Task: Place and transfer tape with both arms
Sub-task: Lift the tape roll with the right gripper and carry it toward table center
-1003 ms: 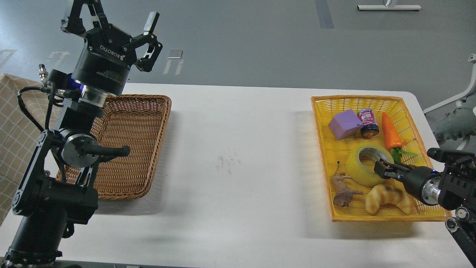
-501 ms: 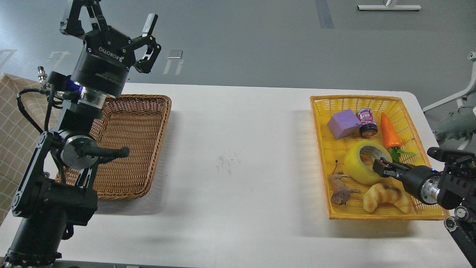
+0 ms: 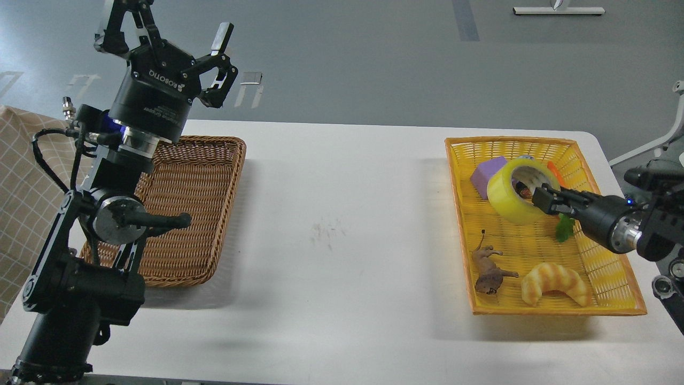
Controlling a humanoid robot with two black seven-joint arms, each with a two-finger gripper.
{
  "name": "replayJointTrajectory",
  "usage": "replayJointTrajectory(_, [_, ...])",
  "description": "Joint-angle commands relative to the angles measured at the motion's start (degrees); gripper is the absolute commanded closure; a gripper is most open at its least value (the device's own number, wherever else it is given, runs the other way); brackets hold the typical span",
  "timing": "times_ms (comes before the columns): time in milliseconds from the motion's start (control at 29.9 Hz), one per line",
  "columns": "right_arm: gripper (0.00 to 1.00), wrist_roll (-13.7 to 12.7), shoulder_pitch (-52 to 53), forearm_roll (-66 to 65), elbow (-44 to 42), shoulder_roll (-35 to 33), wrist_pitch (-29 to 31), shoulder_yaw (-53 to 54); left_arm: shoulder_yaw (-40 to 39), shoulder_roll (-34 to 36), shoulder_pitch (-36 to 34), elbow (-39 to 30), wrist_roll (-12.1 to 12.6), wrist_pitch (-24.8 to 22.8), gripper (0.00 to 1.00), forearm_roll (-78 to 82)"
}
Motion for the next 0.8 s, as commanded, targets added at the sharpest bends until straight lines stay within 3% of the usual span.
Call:
replayJointTrajectory(0, [0.94, -0.03, 6.25, 0.2, -1.58, 0.41, 0.15, -3.01, 0.01, -0.04, -0.08, 0.0, 0.04, 0.04, 0.02, 0.0])
replayJointTrajectory(201, [0.94, -0.03, 19.0, 0.2, -4.3, 1.37, 0.15, -15.84, 0.01, 0.31, -0.26, 0.0, 0.04, 0.04, 0.02, 0.0])
replayJointTrajectory(267, [0.94, -0.29, 23.39, 0.11, -6.5, 5.22, 0.15, -19.7, -0.08, 0.05, -0.26, 0.0, 0.04, 0.04, 0.02, 0.0])
replayJointTrajectory(401, [0.94, -0.73, 25.42, -0.24, -9.39, 10.76, 0.15, -20.95, -0.08, 0.22, -0.08, 0.0, 0.04, 0.04, 0.02, 0.0])
replayJointTrajectory(501, [0.94, -2.58, 26.92, -0.51, -12.83, 16.49, 0.15, -22.96, -0.26, 0.58, -0.08, 0.0, 0.04, 0.04, 0.02, 0.0])
replayJointTrajectory(769, [0.94, -2.93, 27.97, -0.68, -18.98, 24.67, 0.15, -31.13, -0.78, 1.1, -0.08, 0.0, 0.04, 0.04, 0.02, 0.0])
